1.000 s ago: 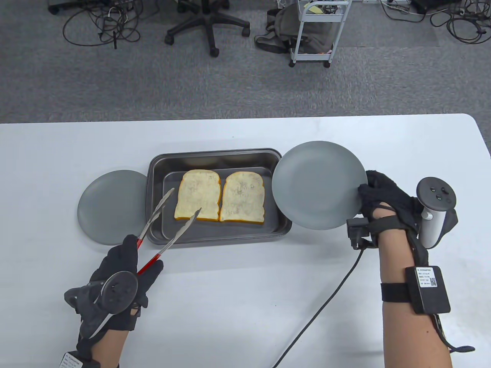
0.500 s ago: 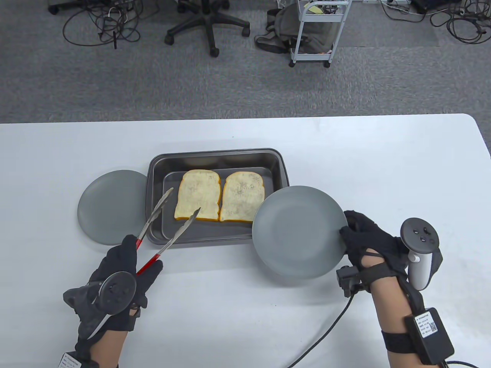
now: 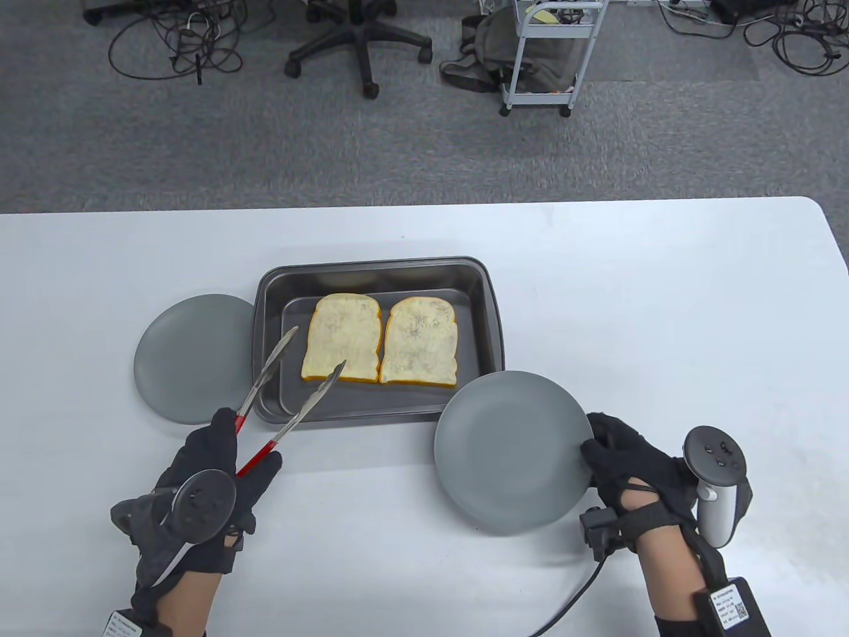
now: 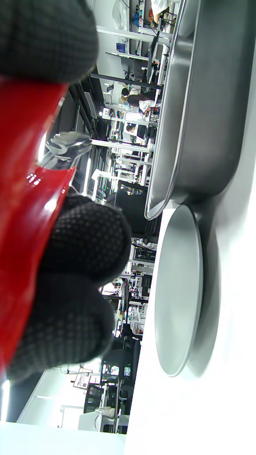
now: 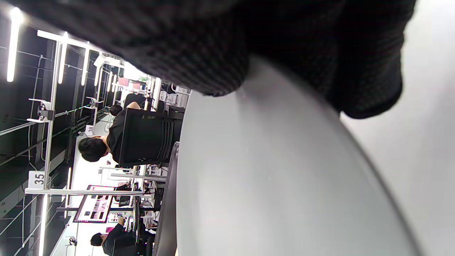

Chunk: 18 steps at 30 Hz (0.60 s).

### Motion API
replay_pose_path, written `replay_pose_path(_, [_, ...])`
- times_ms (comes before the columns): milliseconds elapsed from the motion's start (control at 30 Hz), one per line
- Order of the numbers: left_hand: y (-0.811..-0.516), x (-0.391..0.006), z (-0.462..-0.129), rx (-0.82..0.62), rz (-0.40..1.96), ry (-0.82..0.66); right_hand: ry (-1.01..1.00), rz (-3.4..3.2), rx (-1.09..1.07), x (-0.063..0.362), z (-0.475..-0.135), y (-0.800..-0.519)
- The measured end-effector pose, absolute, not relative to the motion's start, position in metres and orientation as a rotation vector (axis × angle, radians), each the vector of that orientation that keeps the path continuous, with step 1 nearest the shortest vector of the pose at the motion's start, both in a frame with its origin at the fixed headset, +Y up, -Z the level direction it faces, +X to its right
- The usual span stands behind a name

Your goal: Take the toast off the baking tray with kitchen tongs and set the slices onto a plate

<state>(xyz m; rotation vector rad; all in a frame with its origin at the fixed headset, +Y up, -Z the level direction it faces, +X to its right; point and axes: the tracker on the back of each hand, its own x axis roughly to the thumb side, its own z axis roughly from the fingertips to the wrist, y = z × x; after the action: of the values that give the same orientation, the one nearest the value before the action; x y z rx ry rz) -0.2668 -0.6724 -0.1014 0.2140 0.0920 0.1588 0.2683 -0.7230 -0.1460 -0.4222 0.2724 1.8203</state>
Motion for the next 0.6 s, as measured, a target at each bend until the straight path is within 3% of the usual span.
replay_pose_path(600, [-0.665,-0.278,-0.111,0.144,0.245,0.135,0.298,1.778,-0.364,0.272,-0.148,-0.721])
